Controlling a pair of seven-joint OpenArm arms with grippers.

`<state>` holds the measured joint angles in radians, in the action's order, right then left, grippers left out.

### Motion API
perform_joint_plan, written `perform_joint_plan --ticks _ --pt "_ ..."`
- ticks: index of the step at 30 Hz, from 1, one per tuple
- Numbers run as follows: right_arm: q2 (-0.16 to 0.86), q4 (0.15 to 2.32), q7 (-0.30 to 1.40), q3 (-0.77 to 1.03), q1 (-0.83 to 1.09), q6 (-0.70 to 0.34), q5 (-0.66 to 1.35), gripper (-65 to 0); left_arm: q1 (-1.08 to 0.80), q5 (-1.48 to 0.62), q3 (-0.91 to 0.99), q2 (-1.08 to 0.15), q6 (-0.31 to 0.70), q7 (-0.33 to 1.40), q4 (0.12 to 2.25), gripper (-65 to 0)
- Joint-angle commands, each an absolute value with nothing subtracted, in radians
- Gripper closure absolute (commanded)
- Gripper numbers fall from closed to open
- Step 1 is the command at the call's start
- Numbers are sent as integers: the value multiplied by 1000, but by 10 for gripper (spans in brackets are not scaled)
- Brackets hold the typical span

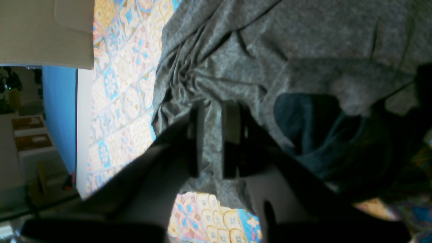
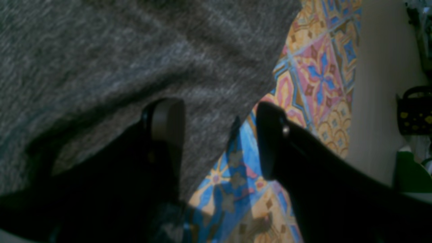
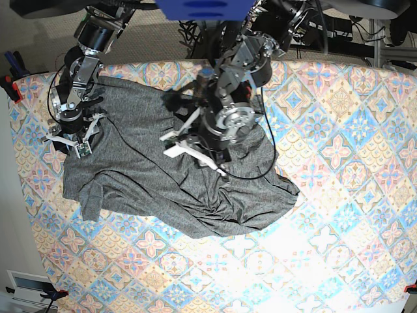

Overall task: Layout the t-shirt on the table in an organized manner, then fold the t-shirt properly
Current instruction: 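Release the fabric and regrasp the shirt body with the left gripper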

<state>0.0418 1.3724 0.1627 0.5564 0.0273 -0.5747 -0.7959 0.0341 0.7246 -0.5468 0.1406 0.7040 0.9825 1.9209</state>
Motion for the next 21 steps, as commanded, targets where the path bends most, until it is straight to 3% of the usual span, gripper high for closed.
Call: perform_joint_plan --ticks 1,8,16,21 --pt "21 1320 332 549 68 -698 -875 -349 64 717 -578 157 698 969 1920 -79" --pt "21 1310 332 555 68 -698 -874 -349 31 903 -682 157 698 970 1893 -91" --pt "24 1308 331 550 68 -698 -874 -349 -108 1021 -587 19 698 964 2035 -319" --pt "21 1308 331 549 67 -698 -874 -349 -130 952 -581 -70 698 964 2034 -329"
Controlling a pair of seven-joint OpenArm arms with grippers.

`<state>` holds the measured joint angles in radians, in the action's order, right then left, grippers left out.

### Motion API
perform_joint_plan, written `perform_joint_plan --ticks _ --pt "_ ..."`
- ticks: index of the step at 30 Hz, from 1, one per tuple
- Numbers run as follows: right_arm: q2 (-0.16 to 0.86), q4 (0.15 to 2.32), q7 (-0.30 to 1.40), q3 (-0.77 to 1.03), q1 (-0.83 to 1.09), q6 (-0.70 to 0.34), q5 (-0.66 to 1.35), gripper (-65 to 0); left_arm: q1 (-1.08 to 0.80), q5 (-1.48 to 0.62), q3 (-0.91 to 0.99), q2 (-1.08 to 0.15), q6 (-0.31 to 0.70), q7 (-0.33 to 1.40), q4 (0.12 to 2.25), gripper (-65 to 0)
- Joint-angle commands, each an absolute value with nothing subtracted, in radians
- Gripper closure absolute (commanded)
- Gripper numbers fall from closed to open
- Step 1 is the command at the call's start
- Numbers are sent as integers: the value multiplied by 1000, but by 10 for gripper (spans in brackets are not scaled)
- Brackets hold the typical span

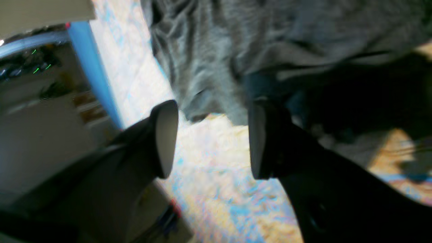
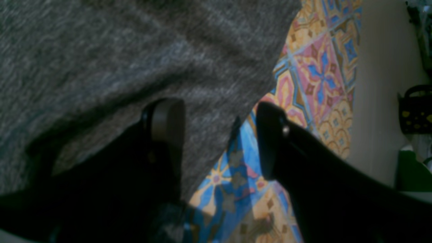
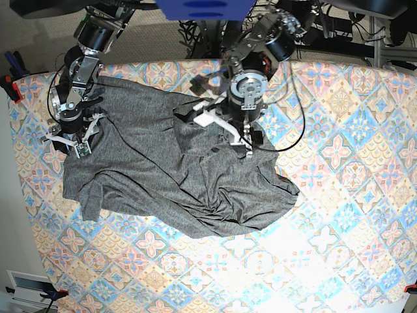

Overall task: Layout the t-shirt on the table in an organized manner, then fold the t-shirt properly
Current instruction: 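Release the fabric and regrasp the shirt body with the left gripper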

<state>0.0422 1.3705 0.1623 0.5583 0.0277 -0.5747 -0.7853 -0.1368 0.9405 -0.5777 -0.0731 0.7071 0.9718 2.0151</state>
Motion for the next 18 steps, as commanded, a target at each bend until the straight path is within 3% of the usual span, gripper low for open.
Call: perform_joint_plan --ticks 1,7,18 --pt "21 1308 331 549 67 -698 -874 -349 -128 931 -579 -82 698 964 2029 -329" --pt "21 1308 331 547 68 -698 -875 -349 -91 788 -518 -93 698 961 1954 -329" --pt "24 1308 331 552 71 -698 -875 -349 -16 780 -519 -93 698 912 1768 -314"
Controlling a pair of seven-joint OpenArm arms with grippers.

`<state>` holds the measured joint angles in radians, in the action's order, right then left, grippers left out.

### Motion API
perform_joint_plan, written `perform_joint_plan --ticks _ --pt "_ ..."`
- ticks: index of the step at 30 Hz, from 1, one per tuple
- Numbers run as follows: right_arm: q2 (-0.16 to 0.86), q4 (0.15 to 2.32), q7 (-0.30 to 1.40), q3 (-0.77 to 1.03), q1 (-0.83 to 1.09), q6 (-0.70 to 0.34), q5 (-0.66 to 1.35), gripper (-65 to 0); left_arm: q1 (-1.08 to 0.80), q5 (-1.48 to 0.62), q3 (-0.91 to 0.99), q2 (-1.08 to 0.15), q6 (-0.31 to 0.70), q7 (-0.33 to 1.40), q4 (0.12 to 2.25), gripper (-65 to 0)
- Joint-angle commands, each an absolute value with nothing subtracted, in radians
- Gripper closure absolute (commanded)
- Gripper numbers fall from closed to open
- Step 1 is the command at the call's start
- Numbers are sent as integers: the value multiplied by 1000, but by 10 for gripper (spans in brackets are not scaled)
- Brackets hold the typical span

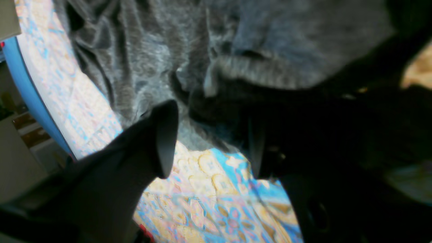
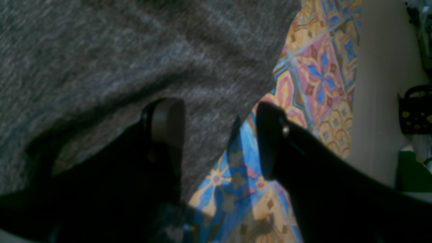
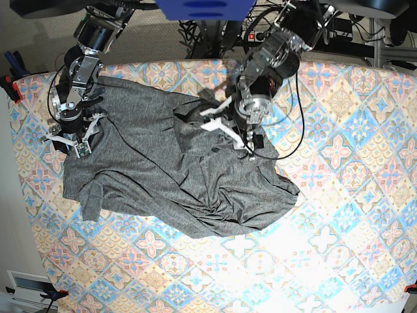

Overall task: Layout the t-shirt on the table in an organized manner, then fold the t-shirt properly
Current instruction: 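Release the fabric and regrasp the shirt body with the left gripper, then pull the grasped fabric with the left gripper toward the right gripper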

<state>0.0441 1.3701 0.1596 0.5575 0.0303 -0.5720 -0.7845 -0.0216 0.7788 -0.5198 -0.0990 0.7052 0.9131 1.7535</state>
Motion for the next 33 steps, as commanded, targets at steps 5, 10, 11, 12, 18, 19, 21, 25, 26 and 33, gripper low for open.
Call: perform_joint_plan --ticks 5,10,11,12,18,19,21,25,26,33 --pt "24 1308 331 550 71 -698 -875 -349 -16 783 -516 -87 698 863 1704 -140" --pt "24 1308 331 549 70 -698 -875 -349 -19 785 -478 -48 698 865 1750 -48" --pt "24 1308 331 549 67 -698 -875 -349 -22 785 -476 -48 698 865 1782 -52" --pt "24 1308 331 549 67 -698 -875 -349 -22 785 -476 -48 698 866 1813 -52" --pt "24 1308 331 549 65 -698 -875 -349 -13 783 -501 -48 698 957 1949 -52" --pt "24 1308 331 549 65 -698 -875 -349 -13 783 -510 -48 698 963 1963 -52" --pt "24 1308 331 549 65 -698 -875 -349 -15 783 -524 -48 698 963 1982 -52" --pt "24 1308 331 549 65 -698 -875 -349 -13 783 -547 19 698 957 1977 -52" --pt "22 1308 331 549 65 -698 -875 -349 -8 783 -549 47 698 957 1977 -52" --pt "21 1308 331 549 65 -698 -875 -349 156 768 -638 157 698 955 1770 -47"
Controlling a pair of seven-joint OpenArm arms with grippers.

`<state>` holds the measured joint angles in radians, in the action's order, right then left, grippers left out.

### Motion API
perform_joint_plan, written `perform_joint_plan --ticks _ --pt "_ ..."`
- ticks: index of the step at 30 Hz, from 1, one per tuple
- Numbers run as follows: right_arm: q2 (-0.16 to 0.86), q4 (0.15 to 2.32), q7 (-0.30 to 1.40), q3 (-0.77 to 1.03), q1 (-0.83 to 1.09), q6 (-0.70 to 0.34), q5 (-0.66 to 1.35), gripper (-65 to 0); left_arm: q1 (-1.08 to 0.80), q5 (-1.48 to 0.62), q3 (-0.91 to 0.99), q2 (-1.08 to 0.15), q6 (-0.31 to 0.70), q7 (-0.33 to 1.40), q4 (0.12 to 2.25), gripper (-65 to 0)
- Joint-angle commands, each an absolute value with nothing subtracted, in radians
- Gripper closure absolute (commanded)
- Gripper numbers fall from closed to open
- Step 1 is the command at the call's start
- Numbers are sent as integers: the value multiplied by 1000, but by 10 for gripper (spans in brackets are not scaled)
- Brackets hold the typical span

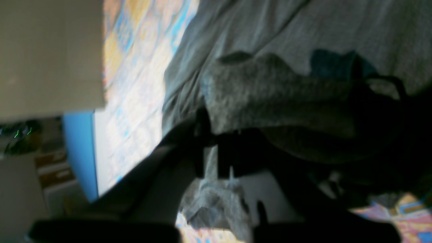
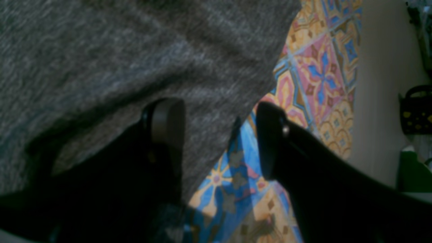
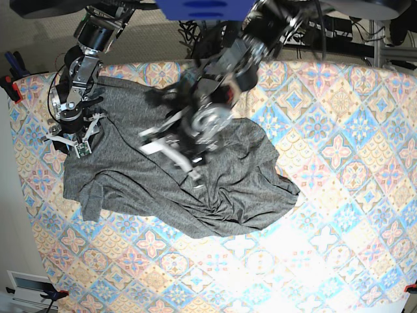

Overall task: Layout the t-shirt on the table in an organized manner, then fold the t-shirt properly
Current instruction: 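Pull the grasped fabric with the left gripper toward the right gripper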

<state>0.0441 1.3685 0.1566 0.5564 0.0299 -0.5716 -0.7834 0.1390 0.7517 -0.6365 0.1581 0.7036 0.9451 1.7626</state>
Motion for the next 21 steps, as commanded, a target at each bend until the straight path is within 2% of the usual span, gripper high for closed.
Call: perform_joint_plan --ticks 1,6,12,16,19,21 --pt "21 1311 331 549 65 -698 -875 -349 177 753 -677 157 698 949 1730 -46" --pt "21 1316 331 555 68 -698 -874 -349 248 613 -832 157 698 854 1632 -47" --pt "21 1313 331 556 68 -698 -869 -349 274 463 -869 157 698 697 1560 -47" --pt "21 1314 331 556 68 -698 -871 -349 274 427 -872 157 530 596 1455 -49" --pt "21 1313 331 556 67 -698 -872 -349 271 424 -874 157 384 455 1331 -51" --pt "21 1311 331 556 67 -698 -872 -349 268 423 -877 157 305 358 1276 -76"
